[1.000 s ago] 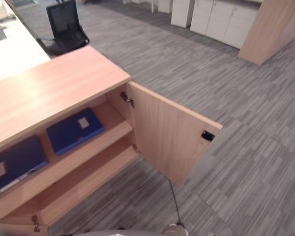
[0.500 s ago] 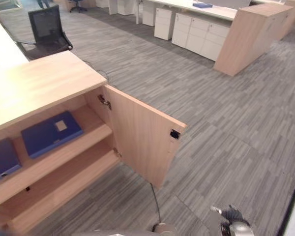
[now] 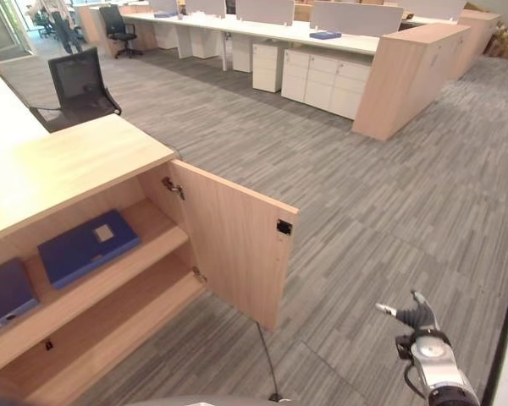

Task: Put the empty folder in the office cabinet

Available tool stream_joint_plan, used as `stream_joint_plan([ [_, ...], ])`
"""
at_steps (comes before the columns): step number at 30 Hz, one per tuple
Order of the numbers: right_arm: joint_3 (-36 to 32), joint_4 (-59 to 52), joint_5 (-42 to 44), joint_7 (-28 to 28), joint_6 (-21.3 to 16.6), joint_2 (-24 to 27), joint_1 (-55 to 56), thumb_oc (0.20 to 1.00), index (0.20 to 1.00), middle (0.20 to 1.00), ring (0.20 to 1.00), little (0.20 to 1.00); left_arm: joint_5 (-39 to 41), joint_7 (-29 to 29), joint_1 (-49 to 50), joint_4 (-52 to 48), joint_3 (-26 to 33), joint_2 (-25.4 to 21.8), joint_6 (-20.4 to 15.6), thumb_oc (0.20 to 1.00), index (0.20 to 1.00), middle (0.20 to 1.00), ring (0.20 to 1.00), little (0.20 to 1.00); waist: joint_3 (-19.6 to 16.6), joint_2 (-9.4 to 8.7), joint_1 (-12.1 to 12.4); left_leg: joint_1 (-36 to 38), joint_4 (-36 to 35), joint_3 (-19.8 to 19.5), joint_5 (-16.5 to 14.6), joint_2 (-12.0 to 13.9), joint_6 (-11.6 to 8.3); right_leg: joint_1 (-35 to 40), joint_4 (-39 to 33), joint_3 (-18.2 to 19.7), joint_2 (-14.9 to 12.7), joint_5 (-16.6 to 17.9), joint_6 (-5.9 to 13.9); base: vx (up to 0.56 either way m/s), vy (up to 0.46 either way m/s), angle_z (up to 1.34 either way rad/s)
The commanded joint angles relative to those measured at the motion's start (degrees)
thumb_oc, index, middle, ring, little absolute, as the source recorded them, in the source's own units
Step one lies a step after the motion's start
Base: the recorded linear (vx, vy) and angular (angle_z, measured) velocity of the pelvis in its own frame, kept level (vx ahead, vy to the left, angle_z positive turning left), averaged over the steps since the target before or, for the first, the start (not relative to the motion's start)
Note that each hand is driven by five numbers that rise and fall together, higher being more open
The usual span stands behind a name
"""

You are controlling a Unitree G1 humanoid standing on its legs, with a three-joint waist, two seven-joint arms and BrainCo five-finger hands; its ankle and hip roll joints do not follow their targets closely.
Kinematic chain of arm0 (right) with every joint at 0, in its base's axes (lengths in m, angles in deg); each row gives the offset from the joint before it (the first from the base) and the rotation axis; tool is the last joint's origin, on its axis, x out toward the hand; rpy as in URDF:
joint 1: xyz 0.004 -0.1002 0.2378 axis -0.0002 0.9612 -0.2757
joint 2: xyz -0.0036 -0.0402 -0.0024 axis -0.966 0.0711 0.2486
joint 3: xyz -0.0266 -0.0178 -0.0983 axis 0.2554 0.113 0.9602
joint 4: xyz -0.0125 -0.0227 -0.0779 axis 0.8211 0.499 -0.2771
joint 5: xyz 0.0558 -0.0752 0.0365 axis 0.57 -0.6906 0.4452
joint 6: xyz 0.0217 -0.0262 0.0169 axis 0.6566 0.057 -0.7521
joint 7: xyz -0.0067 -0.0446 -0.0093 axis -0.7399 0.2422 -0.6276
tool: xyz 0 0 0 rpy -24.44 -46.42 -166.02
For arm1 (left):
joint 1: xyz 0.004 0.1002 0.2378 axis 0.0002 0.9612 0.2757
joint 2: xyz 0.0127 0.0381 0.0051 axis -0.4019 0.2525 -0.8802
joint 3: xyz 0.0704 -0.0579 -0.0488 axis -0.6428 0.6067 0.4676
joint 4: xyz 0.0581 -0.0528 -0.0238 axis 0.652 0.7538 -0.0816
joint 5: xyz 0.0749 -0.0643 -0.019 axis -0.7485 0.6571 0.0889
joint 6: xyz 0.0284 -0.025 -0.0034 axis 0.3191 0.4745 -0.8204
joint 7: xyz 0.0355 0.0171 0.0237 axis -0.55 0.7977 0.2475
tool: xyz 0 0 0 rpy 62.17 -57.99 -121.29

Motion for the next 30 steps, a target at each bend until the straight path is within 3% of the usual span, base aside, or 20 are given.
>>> stream_joint_plan([
  [1,3.1,-6.7,-3.2,-1.9,-2.6,2.6,-5.4,1.000,1.000,1.000,1.000,1.000,-1.7,-0.1,-1.1,0.9,1.4,-0.6,-0.4,1.000,1.000,1.000,1.000,1.000,2.7,-4.28,1.7,2.7,-2.4,-0.2,0.4,-1.0,-1.65,7.3,-8.3,1.7,-2.1,0.7,5.50,0.00,0.000,0.00],
  [10,8.0,-16.6,-1.7,-6.3,-5.0,4.9,-8.3,1.000,1.000,1.000,1.000,1.000,-3.6,-1.2,0.8,0.9,2.1,-1.3,-0.5,1.000,1.000,1.000,1.000,1.000,2.6,-4.88,3.1,2.3,-2.4,-0.4,0.6,-1.2,-1.67,7.3,-8.7,1.3,-2.3,0.9,5.69,-0.01,0.011,0.03],
  [21,15.0,-16.7,3.2,-8.2,-6.1,2.8,-15.9,1.000,1.000,1.000,1.000,1.000,-3.3,-1.3,1.3,0.4,0.6,-1.3,-0.9,1.000,1.000,1.000,1.000,1.000,2.3,-5.05,5.1,2.1,-2.4,-1.1,0.9,-1.4,-1.79,7.7,-8.7,0.4,-2.6,0.7,5.69,0.00,0.002,0.04],
  [30,24.7,-20.2,8.3,-13.9,-6.3,0.0,-20.2,1.000,1.000,1.000,1.000,1.000,-3.6,-1.6,1.7,0.6,0.1,-1.8,-0.8,1.000,1.000,1.000,1.000,1.000,2.3,-5.20,6.6,1.9,-2.4,-1.9,1.1,-1.4,-2.02,7.9,-8.7,-0.2,-2.5,0.3,5.62,0.00,-0.002,0.02],
])
